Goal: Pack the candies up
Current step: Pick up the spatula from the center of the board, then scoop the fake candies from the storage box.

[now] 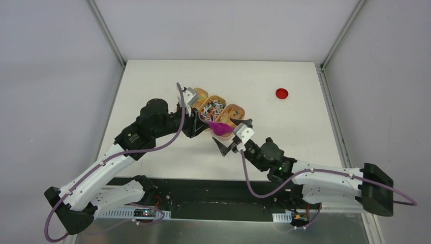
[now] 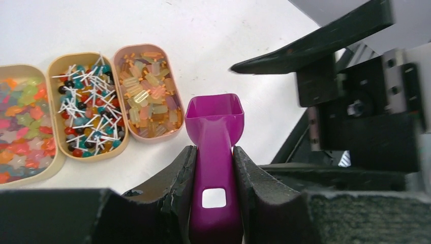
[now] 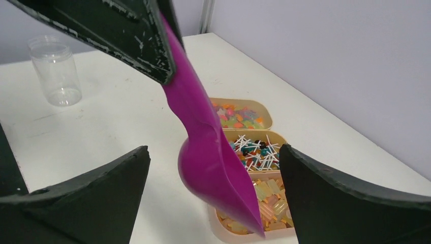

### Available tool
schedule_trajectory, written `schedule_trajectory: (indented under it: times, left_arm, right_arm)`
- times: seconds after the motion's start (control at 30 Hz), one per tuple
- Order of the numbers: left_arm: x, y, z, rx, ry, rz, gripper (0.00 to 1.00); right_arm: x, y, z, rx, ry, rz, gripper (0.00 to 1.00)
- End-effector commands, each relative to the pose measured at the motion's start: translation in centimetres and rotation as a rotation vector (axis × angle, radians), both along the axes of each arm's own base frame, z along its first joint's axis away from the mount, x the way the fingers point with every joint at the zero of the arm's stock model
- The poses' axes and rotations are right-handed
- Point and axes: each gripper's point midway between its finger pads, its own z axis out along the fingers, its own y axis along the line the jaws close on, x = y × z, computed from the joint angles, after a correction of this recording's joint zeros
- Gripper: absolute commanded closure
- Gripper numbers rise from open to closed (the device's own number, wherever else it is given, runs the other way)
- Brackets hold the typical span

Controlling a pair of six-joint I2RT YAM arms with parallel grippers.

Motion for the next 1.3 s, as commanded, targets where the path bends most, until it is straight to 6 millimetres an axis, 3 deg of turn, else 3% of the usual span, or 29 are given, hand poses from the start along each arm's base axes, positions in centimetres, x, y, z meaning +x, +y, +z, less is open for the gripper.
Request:
schedule_trajectory:
  times: [0.0,0.17,0.3,0.53,0.9,1.27]
  left_arm:
    - [2.0,0.9,1.6,-0.008,-0.105,0.093,1.00]
    - [3.9,1.8,1.7,0.042,-0.141,0.182,1.00]
    - [5.6,1.6,0.4,0.127,-0.125,0.214,1.00]
    - [8.0,-0.2,-2.2,0.219,-0.093,0.198,1.00]
    - [10.1,-2.5,-5.8,0.241,-0.088,0.167,1.00]
    - [10.3,-2.5,-8.6,0.321,-0.035,0.151,1.00]
  right_arm:
    - [-0.2,-2.9,1.5,0.132,0.111,-0.072,0.00]
    - [1.2,-8.0,1.4,0.188,0.254,-0.305,0.00]
    - [2.3,-12.3,1.6,0.260,0.355,-0.501,0.00]
    - [3.3,-15.6,0.0,0.234,0.427,-0.626,0.00]
    - [4.8,-16.4,-2.4,0.213,0.539,-0.626,0.00]
    - [6.9,-14.9,-3.6,0.207,0.633,-0.562,0.00]
